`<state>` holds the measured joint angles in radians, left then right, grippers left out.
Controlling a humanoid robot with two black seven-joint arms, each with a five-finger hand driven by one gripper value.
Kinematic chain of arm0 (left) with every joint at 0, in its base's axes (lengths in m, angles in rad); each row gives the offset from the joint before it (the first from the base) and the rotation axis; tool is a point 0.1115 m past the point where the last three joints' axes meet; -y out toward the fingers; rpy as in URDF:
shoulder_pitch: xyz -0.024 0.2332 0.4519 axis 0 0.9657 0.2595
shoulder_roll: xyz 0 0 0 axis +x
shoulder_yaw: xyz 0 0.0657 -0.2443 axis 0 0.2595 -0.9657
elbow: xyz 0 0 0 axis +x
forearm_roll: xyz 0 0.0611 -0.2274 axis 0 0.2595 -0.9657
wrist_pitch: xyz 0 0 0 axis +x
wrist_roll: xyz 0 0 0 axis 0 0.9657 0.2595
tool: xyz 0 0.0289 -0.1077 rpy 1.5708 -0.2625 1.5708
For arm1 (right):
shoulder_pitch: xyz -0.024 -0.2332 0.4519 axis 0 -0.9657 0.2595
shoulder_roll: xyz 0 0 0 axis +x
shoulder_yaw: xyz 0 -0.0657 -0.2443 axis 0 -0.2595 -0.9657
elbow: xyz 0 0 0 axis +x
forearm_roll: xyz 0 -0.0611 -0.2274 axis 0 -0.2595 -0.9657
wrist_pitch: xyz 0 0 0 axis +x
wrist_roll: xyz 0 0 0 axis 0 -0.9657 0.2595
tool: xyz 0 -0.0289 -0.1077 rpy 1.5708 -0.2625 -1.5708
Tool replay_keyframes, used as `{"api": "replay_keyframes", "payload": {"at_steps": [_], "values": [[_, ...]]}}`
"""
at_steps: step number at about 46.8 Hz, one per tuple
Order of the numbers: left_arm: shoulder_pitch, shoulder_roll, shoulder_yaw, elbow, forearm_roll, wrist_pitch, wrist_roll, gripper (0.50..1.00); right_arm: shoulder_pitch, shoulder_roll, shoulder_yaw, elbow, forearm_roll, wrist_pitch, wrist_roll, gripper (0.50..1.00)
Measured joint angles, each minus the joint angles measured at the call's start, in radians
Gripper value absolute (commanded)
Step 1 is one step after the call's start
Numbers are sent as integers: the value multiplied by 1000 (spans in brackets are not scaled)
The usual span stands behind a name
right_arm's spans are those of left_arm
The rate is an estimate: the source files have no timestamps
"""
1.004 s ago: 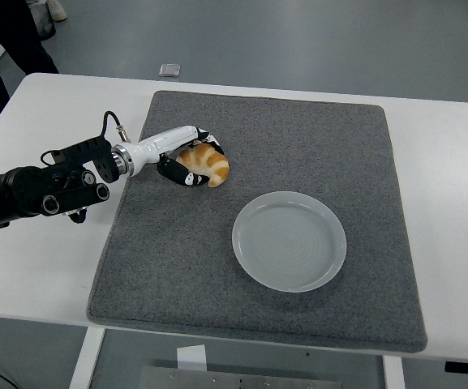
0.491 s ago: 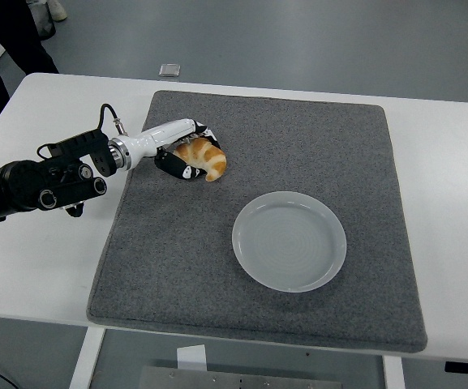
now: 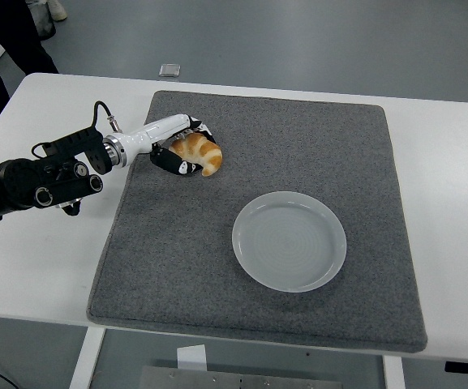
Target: Place the bread on the plate
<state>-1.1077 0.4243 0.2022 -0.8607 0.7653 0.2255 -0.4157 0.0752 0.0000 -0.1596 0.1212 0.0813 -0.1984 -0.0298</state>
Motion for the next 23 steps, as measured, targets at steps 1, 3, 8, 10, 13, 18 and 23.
{"api": "replay_keyframes", "payload": {"at_steps": [1,3,8,10,13,18,23], "values": [[0,1,0,1,0,0,0,500,0,0,0,0,0,0,0,952],[0,4,0,9,0,1,0,500,0,0,0,0,0,0,0,952],[-3,19,0,38,2,1,0,500,0,0,0,0,0,0,0,952],[-8,24,0,49,3,1,0,500,0,0,0,0,0,0,0,952],[-18,31,0,56,8,1,0,500,0,0,0,0,0,1,0,952],[-64,66,2,57,11,-1,0,500,0,0,0,0,0,0,0,952],[-111,98,6,55,15,-10,0,500,0,0,0,0,0,0,0,952]]}}
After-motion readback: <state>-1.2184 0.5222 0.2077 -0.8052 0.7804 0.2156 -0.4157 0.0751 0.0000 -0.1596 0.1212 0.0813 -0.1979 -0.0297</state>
